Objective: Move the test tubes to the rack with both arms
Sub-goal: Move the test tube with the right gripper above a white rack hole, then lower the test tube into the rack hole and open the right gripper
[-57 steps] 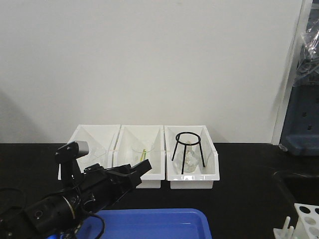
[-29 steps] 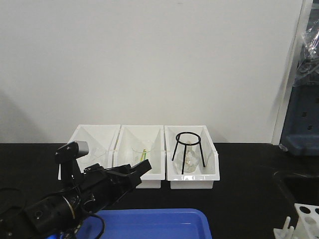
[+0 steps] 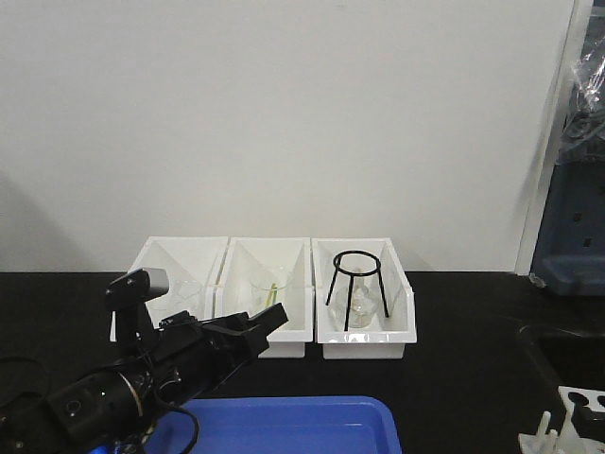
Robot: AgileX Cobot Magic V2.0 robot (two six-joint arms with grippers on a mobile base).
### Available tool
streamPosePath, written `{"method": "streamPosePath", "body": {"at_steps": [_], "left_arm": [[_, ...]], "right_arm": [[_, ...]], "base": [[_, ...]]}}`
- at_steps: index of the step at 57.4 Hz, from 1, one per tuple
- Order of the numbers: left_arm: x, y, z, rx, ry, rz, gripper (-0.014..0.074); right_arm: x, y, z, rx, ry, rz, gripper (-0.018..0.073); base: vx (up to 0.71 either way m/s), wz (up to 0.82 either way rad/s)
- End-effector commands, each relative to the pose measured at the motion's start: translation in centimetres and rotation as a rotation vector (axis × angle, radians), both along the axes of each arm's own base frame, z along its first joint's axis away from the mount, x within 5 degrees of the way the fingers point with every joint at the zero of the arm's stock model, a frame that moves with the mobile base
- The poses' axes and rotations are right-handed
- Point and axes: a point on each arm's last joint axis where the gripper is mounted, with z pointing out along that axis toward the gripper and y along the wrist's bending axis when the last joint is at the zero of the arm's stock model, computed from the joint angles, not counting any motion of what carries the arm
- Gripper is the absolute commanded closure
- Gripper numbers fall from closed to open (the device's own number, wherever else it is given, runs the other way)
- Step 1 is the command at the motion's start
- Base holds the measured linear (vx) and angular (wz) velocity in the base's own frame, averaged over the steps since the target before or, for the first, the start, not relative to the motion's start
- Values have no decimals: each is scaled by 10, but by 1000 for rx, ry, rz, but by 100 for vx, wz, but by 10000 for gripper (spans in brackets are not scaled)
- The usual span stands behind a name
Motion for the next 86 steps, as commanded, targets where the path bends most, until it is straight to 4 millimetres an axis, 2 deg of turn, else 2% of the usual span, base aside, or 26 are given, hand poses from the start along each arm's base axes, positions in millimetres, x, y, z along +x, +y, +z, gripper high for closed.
{"method": "streamPosePath", "body": {"at_steps": [1,19,32,43,59,86], "left_arm": [[-3,0,33,-98,-111,-12,88],[-3,0,33,-98,-111,-12,88],[-2,0,31,-94,-106,-11,88],[-2,0,31,-93,-106,-11,88],[-2,0,31,-90,-102,-9,88],[-2,0,30,-85,-98,-8,88]], "right_arm": [[5,0,16,-30,-135,3,565],[10,-2,6,-15,-87,-8,565],[-4,0,-10,-3,-73,-11,565],[-7,0,-10,-7,-103,-14,565],[-15,0,5,-23,-180,-16,565],[-14,0,-4,-10,-86,-10,565]], "base": [[0,0],[0,0],[0,0],[0,0],[0,0],[0,0]]}}
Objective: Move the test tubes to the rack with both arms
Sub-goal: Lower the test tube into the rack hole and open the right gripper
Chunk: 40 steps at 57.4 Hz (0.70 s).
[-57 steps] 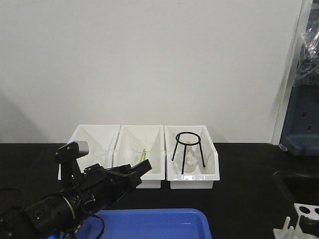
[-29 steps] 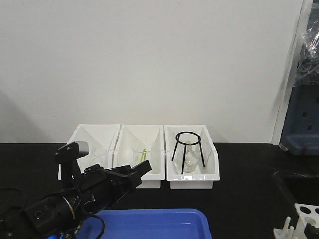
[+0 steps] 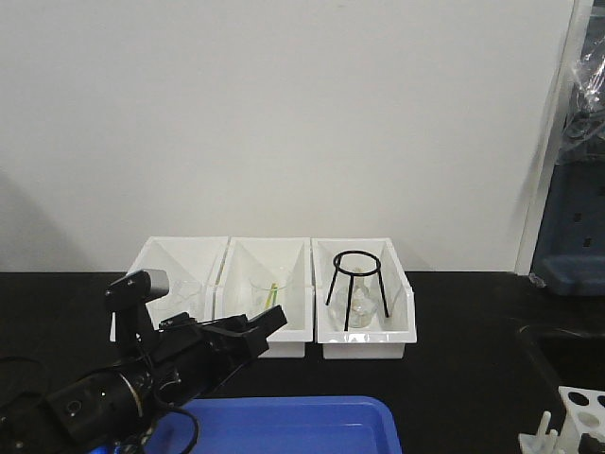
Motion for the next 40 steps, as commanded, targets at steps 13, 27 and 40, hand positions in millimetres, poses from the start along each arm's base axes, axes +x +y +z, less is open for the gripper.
{"method": "streamPosePath", "body": {"at_steps": [13,27,40], "left_arm": [[-2,0,31,-95,-109,-13,88],[-2,0,30,-81,-94,-6,88],[-2,0,29,-80,-92,-5,88]], "right_arm": [[14,-1,-3,-33,-45,4,565],[23,-2,-25,-22,13,0,565],[28,-2,-39,-48,50,2,563]], "base": [[0,0],[0,0],[0,0]]}}
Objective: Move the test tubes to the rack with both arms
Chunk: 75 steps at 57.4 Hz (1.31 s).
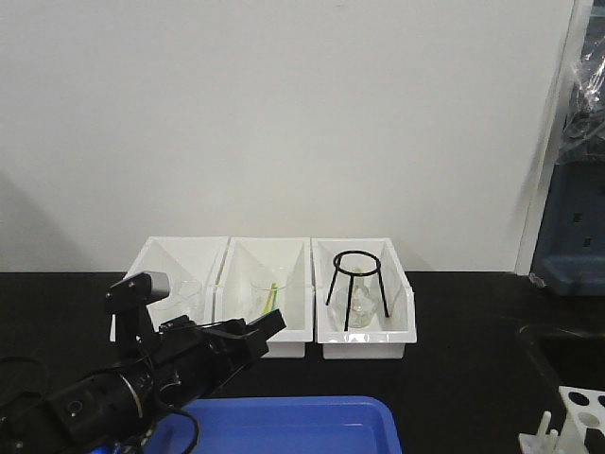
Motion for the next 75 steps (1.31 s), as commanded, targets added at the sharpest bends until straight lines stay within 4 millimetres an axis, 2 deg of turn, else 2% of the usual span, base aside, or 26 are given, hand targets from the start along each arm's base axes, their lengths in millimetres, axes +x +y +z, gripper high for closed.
{"method": "streamPosePath", "body": {"at_steps": [1,10,17,24,33,36,41,51,61,68,75], "left_arm": [[-2,0,31,-96,-110,-13,88],[-2,0,31,-94,-108,-12,88],[-1,0,30,-84,-96,-7,88],[-1,1,27,-66,-77,1,88],[-1,1,27,-63,-74,2,88],[-1,1,27,-63,-74,2,88],[-1,1,27,-63,-74,2,88],[-1,1,27,-41,-96,-1,88],[-2,0,33,90,-271,-30,88],[-13,4,60,55,-425,-41,90],[-32,16,93,48,-511,-18,92]], "right_arm": [[8,-1,13,-51,-115,10,562],[9,-1,8,-59,-90,13,535],[9,-1,8,-57,-94,3,472],[9,-3,8,-54,-90,-16,354],[9,-3,8,-54,-98,-21,146],[8,-3,11,-57,-112,-20,71],[6,-3,21,-83,-146,-13,1],[-8,-1,59,-84,-237,-3,-17],[-28,4,128,-78,-272,37,-4],[-52,9,179,-116,-308,73,-4],[-77,12,209,-121,-371,84,-4]], "base": [[0,0],[0,0],[0,0],[0,0],[0,0],[0,0],[0,0],[0,0],[0,0],[0,0],[0,0]]}}
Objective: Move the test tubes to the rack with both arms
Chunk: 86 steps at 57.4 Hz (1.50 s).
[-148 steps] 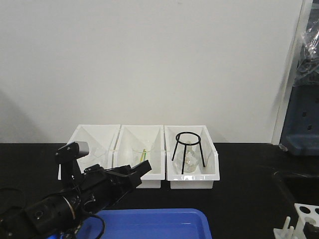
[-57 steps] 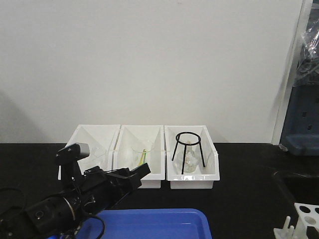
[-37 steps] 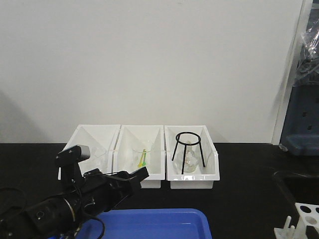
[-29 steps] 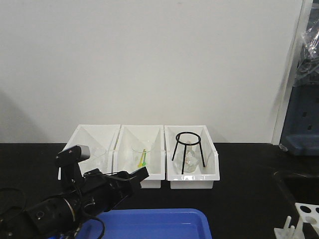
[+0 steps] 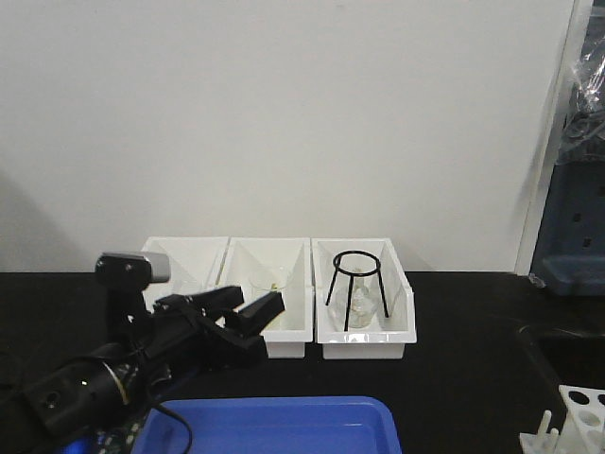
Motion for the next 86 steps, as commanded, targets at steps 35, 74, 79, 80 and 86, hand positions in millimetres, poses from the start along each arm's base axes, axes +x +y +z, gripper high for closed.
{"method": "streamPosePath", "body": {"at_steps": [35,74,79,80,86], "left_arm": [[-157,114,149,68,-292,253,92],[-171,126,148,122,-279,294,92],[-171,126,147,134,-280,295,97],[-170,126,147,141,-278,297,102],[-170,128,145,189,-280,312,166]], "right_arm": [[-48,6,30,-4,-32,33,-4],[-48,6,30,-4,-32,33,-4],[-48,6,30,-4,-32,33,-4],[-48,6,30,-5,-32,33,-4],[-48,6,30,-5,-32,33,-4]], "base": [[0,0],[0,0],[0,0],[0,0],[0,0]]}}
